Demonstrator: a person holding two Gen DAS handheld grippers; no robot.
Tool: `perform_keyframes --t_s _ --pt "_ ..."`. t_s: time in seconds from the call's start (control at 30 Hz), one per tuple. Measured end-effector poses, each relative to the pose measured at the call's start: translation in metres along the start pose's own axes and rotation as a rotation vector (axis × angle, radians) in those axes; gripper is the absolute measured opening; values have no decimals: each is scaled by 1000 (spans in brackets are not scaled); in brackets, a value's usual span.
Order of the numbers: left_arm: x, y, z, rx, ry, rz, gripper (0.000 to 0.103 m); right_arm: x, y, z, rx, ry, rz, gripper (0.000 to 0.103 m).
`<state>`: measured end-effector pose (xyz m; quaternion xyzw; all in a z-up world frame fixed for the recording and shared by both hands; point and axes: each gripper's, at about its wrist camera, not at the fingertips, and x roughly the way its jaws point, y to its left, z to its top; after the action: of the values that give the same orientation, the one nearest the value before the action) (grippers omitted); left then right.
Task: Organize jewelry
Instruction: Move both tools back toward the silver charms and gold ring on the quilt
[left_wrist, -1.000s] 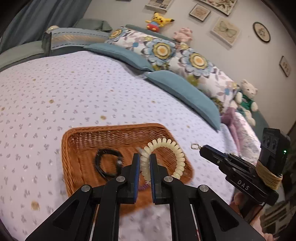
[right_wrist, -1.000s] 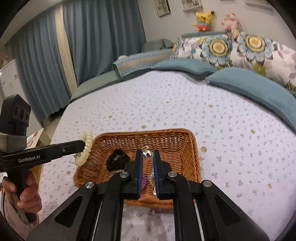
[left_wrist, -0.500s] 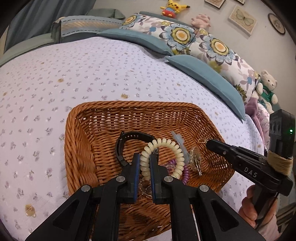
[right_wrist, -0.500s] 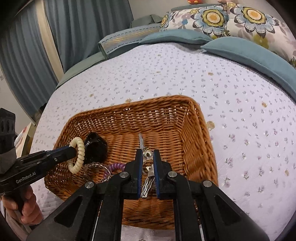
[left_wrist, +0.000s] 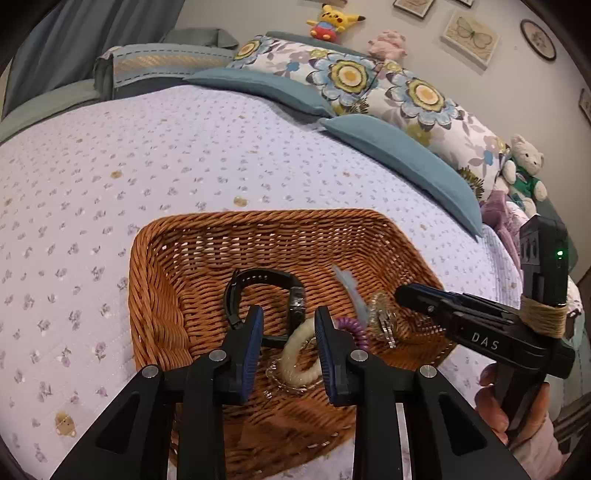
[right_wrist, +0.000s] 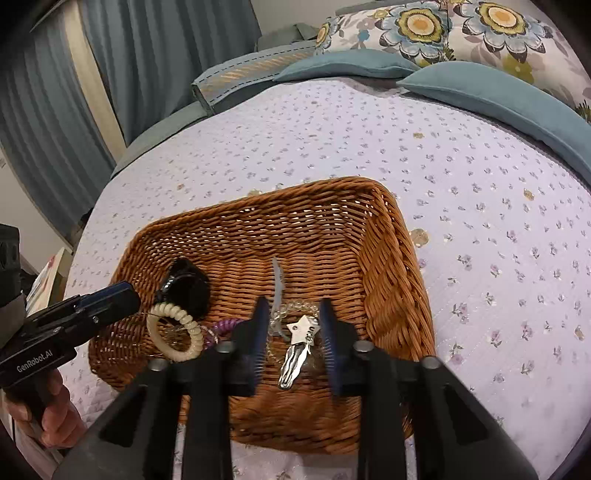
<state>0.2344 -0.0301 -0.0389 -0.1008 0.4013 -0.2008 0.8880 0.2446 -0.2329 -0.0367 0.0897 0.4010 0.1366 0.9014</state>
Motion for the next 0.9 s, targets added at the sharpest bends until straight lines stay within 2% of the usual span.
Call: perform_keyframes --t_s 0.1,0.23,0.3,0.37,0.6,0.9 --pt "-14 -6 -1 12 -24 -24 29 -9 5 -2 -14 -14 25 34" --pt "-43 -19 -8 39 -52 -50 29 -32 16 -12 -59 -39 -5 34" --pt "-63 -25 -18 47 -61 -58 37 -46 22 -19 -74 -50 -8 34" --pt "-82 -29 -32 53 -69 -59 40 -62 25 -28 -73 -63 2 34" --pt "-138 -39 -99 56 -39 -42 40 -120 37 -87 -73 -66 27 34" --pt "-157 -48 -174 12 38 -52 40 -166 61 -171 -101 -12 59 34"
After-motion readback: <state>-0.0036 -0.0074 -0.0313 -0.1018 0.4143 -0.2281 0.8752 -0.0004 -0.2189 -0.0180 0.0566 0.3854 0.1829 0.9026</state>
